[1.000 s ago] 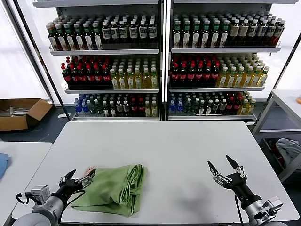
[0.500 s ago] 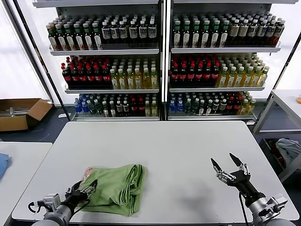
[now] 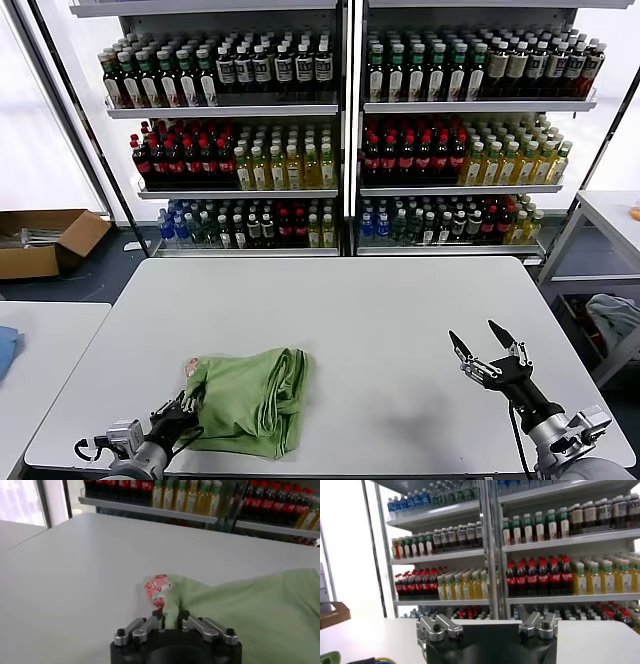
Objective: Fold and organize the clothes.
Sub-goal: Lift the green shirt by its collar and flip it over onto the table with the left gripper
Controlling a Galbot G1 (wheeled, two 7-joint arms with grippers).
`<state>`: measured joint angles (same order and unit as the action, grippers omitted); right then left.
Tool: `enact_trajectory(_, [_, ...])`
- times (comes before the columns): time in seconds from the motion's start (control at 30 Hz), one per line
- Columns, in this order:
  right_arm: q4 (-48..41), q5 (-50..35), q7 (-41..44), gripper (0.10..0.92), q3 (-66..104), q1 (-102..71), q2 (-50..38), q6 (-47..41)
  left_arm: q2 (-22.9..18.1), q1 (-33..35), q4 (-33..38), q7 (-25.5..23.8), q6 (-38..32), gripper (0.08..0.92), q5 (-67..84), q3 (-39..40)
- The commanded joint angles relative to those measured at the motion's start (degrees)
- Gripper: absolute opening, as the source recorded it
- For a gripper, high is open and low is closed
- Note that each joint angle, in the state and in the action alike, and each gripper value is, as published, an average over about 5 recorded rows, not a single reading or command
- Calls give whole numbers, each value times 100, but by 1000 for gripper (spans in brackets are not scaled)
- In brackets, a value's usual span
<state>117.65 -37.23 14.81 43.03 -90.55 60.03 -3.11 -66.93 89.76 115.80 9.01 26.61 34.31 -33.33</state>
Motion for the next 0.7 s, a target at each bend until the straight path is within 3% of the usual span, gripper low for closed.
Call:
enact_trajectory(0.03, [-20,-29,6,823,-8,40,-1,3,96,17,-2,-23,-254,195,10,-1027])
enact_trajectory(0.17, [-38,-41,15,823,-47,94,15,14,872,88,-212,-299,-133,119,470,-2541])
enact_trajectory(0.37, [-76,-57,22,823,-174,215,33,34,2237,270,-809,-821,33,113,639,-4312])
enact_trajectory(0.53, [-48,-71,27,823,-221,251,33,43,3046,328,-704,-912,456,113,867,-4790])
enact_trajectory(0.63, [-37,-87,38,823,-203,225,28,67,3168,247,-270,-784,630,113,980,-4578])
enact_trajectory(0.7, [-33,-93,47,823,-178,196,32,92,3043,171,129,-667,649,113,876,-4128])
